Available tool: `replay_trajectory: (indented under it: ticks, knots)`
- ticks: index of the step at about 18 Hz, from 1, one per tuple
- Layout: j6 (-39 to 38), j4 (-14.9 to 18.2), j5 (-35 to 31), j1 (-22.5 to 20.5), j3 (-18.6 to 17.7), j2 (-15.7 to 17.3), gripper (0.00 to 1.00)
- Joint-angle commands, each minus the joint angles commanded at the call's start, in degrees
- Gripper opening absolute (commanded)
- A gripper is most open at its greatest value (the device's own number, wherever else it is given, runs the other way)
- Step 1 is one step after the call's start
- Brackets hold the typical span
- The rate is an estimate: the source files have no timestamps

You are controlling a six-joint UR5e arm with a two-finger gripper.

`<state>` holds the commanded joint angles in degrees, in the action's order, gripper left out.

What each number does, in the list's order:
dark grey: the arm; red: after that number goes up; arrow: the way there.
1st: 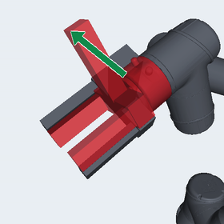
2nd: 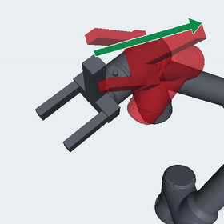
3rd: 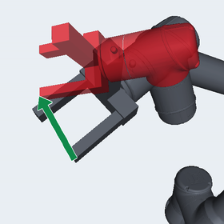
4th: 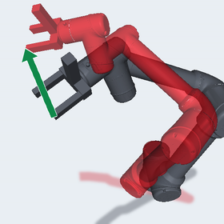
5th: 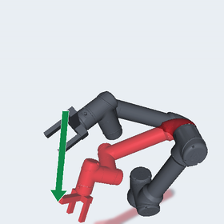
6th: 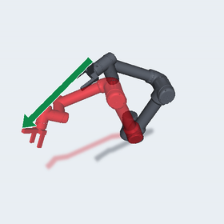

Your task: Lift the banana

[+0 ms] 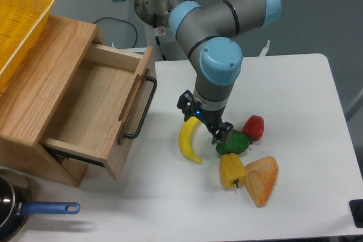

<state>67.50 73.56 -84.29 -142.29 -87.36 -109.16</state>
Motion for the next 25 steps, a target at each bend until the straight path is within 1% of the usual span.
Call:
replay_trajectory:
  ticks: [6, 8, 9, 14, 16, 19, 22, 25]
  knots:
    - [-0.08, 0.09, 0.00, 0.00, 0.79, -0.26, 1.00]
    - [-0.78, 0.09, -0.17, 0.18, 0.18, -0.44, 1.00]
    - [-1.57, -0.09, -0.09, 0.18, -0.69, -0.35, 1.00]
    - [-2.90, 0.09, 0.18, 0.18, -1.84, -0.26, 1.00]
    - [-4.65, -1.05, 0.18, 0.18, -2.98, -0.35, 1.00]
    - [-11.40, -3.68, 0.44, 0.52, -4.04, -1.31, 1.00]
    - [-12.74, -3.87, 0.44, 1.32, -4.31, -2.20, 1.00]
    - [-13.01, -3.96, 0.44, 1.23, -5.80, -2.55, 1.00]
